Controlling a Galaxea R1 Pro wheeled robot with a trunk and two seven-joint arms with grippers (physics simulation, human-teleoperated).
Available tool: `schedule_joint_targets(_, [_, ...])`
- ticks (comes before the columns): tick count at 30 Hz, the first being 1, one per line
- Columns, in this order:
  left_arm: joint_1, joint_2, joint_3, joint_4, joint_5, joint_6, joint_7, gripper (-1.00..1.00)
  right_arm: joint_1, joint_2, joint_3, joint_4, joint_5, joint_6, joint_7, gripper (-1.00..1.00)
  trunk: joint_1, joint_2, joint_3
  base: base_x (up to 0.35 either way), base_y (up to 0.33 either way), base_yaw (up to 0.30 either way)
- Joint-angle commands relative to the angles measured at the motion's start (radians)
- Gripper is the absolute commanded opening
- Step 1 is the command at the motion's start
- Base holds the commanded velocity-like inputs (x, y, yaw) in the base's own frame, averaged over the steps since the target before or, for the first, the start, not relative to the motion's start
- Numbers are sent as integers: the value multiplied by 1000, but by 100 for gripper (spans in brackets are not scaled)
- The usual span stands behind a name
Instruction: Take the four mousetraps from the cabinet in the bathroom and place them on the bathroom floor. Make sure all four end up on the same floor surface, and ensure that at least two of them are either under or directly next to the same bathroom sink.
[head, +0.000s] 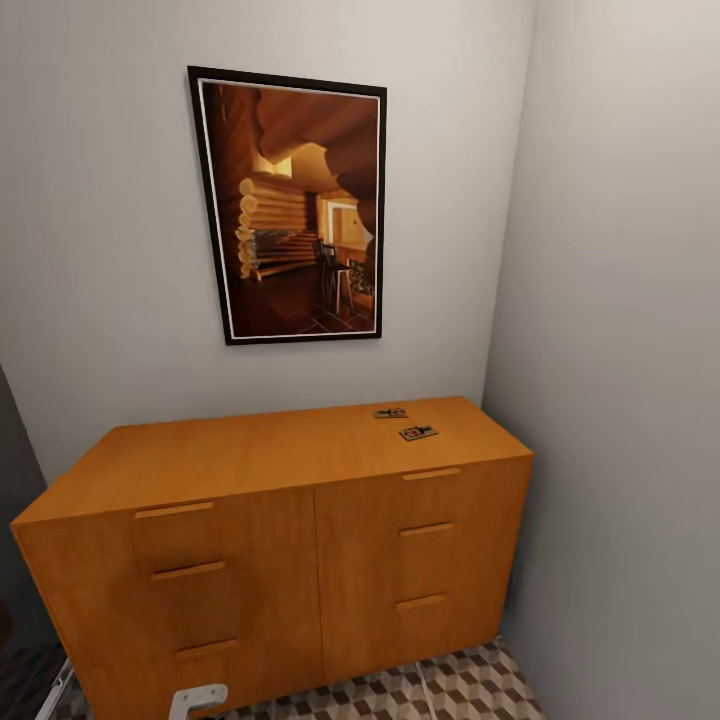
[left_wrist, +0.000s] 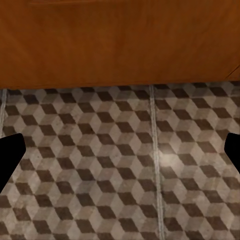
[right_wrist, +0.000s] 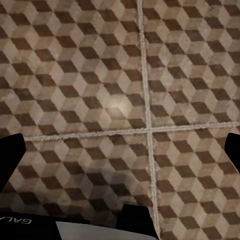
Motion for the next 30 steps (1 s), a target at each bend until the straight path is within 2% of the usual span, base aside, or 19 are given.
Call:
schedule_joint_targets(1, [-1,0,-9,1,8,-3,2,100,-2,0,7,3,3,-4,-6,100,0,-1,-1,0,0,0])
schedule_joint_targets(14, [-1,0,-8,0,8,-3,-5,100,-1,0,7,3,3,-4,-6,100,0,-1,-1,4,0,0])
schedule_joint_targets(30, [-1,0,-8,1,8,-3,-6,100,-2,0,7,3,3,-4,-6,100,0,-1,-1,69,0,0])
